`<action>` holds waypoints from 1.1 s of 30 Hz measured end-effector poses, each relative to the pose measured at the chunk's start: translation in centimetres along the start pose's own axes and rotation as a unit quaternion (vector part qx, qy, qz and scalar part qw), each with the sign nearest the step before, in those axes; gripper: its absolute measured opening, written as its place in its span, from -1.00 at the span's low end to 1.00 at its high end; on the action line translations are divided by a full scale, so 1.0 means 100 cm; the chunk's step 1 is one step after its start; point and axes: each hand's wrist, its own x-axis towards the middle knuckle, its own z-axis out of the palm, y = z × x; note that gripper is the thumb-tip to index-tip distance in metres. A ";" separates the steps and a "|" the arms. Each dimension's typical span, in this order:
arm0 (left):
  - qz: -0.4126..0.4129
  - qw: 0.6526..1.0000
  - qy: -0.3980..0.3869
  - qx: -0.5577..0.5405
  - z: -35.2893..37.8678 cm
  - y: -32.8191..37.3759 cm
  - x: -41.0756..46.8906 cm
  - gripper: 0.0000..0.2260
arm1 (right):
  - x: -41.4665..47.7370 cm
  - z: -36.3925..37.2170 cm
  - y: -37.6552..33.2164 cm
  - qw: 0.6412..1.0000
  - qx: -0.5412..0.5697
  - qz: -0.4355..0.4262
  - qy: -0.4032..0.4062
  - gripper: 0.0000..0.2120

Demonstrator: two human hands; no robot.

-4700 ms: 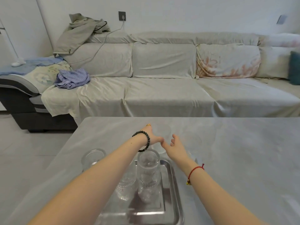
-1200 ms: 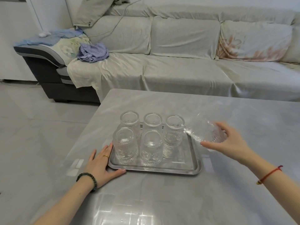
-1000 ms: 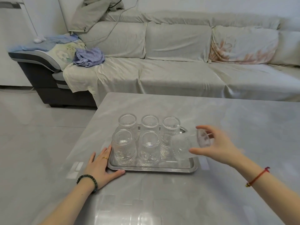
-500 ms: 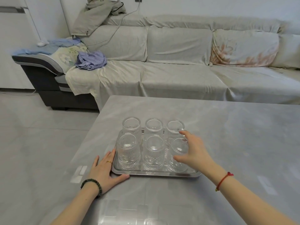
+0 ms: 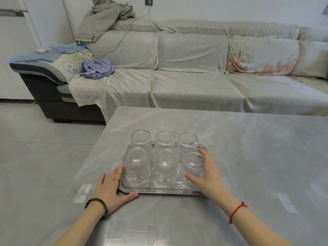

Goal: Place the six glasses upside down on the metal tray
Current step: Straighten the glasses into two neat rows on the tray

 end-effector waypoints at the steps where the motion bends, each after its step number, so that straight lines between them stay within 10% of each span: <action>1: -0.001 1.000 -0.004 -0.011 0.000 -0.001 0.000 0.19 | 0.001 -0.002 -0.002 1.000 0.017 0.004 -0.006 -0.18; 5: -0.022 0.974 -0.002 -0.227 -0.008 -0.009 -0.001 0.10 | 0.014 -0.022 -0.018 0.989 0.132 0.062 0.021 -0.33; 9: -0.066 0.898 0.064 -0.430 -0.037 0.006 0.020 -0.51 | 0.046 -0.042 -0.018 0.982 0.154 0.109 0.030 -0.40; 18: -0.104 0.903 0.016 -0.417 -0.072 0.050 0.098 -0.50 | 0.097 -0.028 -0.017 0.953 0.170 0.225 -0.110 -0.43; 33: -0.087 0.920 -0.015 -0.381 -0.070 0.051 0.103 -0.66 | 0.097 -0.020 -0.014 0.968 0.114 0.187 -0.118 -0.52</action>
